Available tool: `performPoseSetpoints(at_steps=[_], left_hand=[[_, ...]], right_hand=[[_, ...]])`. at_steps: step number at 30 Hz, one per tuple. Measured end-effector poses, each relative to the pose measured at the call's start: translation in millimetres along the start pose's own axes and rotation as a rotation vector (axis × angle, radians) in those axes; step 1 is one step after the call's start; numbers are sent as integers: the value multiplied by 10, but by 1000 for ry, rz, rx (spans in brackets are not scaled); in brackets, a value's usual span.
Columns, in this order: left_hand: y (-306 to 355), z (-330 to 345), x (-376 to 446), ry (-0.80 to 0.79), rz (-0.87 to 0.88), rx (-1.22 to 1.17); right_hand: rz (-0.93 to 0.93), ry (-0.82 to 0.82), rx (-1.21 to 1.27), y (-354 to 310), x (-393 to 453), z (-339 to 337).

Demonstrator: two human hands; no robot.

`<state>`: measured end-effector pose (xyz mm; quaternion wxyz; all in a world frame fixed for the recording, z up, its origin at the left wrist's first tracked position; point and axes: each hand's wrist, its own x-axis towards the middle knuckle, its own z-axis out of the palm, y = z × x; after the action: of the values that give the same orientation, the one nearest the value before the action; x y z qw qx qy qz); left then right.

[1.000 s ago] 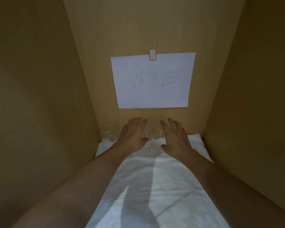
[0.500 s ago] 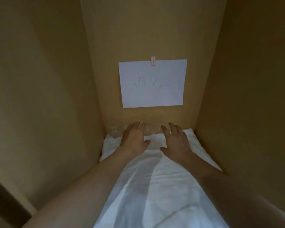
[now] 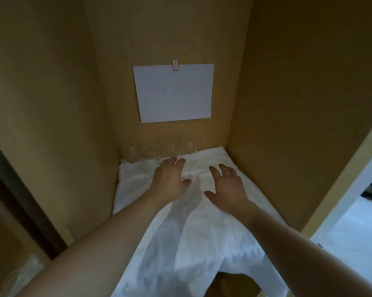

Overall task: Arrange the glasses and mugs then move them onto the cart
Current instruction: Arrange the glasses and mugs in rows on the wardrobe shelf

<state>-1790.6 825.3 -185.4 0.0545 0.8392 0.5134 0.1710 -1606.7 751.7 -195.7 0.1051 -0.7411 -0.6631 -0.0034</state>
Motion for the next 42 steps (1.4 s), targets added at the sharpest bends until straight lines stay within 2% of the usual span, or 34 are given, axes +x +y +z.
performPoseSetpoints(at_steps=[14, 20, 27, 33, 42], left_hand=[[1046, -136, -1053, 81, -138, 38], [1221, -176, -1744, 70, -257, 39], [1155, -396, -2377, 122, -363, 29], [913, -615, -2785, 151, -408, 43], [179, -1055, -3568, 159, -453, 68]], right_hand=[[-138, 21, 68, 593, -1071, -472], [-238, -57, 154, 478, -1491, -430], [-358, -111, 160, 134, -1865, -386], [-409, -87, 153, -263, -2054, -414], [-470, -77, 197, -1356, -2398, -323]])
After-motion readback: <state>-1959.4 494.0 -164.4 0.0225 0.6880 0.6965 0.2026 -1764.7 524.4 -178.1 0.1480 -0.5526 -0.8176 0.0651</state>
